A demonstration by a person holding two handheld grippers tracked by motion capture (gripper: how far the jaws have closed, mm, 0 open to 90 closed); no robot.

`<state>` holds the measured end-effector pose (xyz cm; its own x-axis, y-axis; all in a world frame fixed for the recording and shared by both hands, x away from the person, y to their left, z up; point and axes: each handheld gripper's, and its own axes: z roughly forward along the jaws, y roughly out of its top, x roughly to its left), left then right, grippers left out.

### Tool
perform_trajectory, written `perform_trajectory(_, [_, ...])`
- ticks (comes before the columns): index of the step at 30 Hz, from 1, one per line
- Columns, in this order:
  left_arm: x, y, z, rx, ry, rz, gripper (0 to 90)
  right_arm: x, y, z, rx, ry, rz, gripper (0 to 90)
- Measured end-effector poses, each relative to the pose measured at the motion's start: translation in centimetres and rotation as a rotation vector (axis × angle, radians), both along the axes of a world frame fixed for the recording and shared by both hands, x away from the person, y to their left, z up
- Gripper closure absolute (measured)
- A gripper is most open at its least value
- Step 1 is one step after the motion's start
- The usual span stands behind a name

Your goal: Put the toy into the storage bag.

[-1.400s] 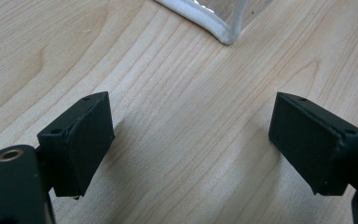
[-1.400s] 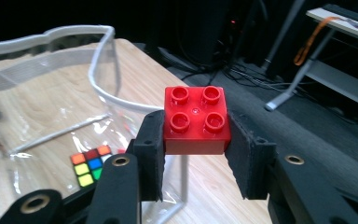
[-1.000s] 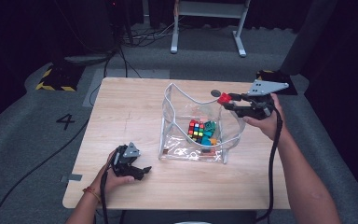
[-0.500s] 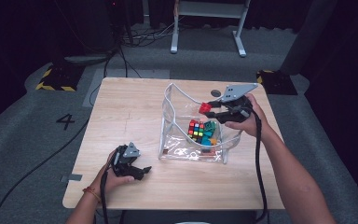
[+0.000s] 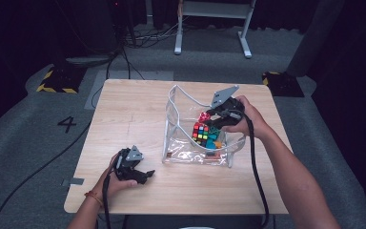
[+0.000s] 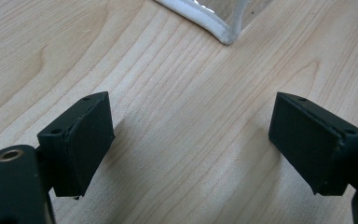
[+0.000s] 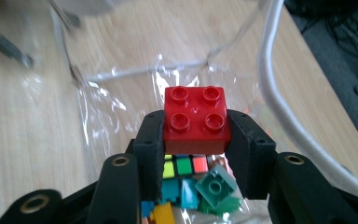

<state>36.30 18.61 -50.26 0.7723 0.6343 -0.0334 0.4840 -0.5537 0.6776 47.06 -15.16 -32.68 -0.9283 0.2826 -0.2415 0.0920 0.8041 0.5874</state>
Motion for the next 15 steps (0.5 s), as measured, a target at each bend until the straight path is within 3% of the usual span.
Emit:
perform_trajectory(8, [0.0,0.0,0.0,0.0,0.0,0.0,14.0,1.2,0.0,-1.4,-0.172,0.072,-0.042,59.2])
perform_trajectory(12, [0.0,0.0,0.0,0.0,0.0,0.0,14.0,1.3,-0.6,-1.5,-0.217,0.092,-0.063,59.2])
perform_trajectory(15, [0.0,0.0,0.0,-0.001,0.0,0.002,14.0,1.2,-1.2,-1.3,-0.243,0.082,-0.072,59.2])
